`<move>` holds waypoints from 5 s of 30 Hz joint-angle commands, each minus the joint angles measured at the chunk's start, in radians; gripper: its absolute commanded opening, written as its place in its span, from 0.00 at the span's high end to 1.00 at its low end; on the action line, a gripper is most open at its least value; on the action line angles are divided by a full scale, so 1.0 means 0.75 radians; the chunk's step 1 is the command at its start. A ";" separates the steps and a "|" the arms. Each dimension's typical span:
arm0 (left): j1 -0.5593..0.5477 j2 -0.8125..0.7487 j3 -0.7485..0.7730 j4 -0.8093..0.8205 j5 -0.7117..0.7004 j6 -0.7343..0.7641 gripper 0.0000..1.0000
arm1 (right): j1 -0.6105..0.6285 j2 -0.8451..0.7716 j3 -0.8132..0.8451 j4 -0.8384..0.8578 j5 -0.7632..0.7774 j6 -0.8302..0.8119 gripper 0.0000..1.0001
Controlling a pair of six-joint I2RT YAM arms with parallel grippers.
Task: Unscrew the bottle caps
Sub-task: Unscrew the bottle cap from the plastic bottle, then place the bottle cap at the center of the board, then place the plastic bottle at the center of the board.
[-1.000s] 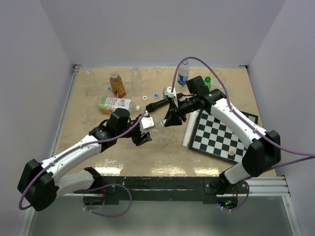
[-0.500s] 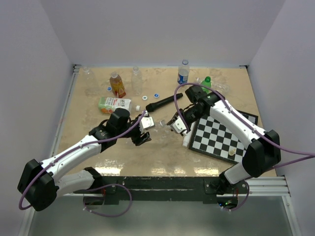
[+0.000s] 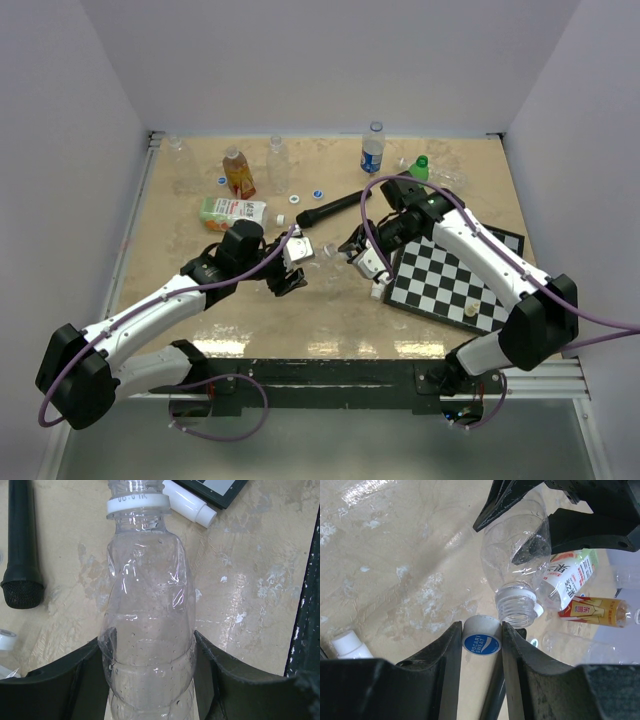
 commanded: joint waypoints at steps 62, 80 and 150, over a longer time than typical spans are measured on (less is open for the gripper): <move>0.042 -0.853 -0.177 0.409 -0.806 -0.082 0.90 | 0.298 0.490 0.239 0.815 0.440 2.058 0.91; 0.054 -0.837 -0.189 0.405 -0.814 -0.051 0.89 | 0.412 1.010 0.755 0.648 0.908 2.099 0.86; 0.066 -0.420 -0.441 1.497 -0.301 -1.072 0.90 | 0.198 0.137 -0.133 1.467 -0.556 2.296 0.22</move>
